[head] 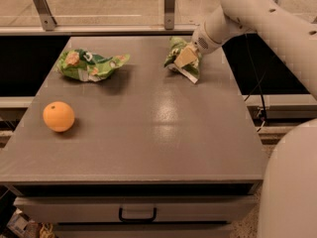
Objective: Pick green jalapeno chip bag
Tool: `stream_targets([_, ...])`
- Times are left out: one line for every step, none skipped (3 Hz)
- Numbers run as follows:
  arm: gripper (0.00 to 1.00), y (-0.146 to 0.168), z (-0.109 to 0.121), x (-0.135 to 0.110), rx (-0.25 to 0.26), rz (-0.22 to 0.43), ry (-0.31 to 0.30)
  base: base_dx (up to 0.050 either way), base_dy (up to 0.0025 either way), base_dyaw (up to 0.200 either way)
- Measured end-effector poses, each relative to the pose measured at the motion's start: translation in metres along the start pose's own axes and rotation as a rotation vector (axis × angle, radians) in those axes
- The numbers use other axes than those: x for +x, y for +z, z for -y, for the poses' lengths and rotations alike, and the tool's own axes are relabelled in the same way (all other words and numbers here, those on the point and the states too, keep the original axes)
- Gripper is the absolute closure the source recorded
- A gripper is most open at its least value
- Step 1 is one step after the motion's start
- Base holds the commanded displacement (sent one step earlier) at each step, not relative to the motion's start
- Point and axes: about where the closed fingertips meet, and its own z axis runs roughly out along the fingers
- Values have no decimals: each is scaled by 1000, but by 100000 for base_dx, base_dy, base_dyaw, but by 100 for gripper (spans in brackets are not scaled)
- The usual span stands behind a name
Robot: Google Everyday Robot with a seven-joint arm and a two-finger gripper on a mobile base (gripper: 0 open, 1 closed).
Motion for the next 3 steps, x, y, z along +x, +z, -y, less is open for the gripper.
stream_targets([100, -2, 0, -2, 0, 0, 0, 0, 0, 0])
stream_targets([100, -3, 1, -3, -1, 0, 0, 0, 0, 0])
stream_targets([100, -3, 1, -3, -1, 0, 0, 0, 0, 0])
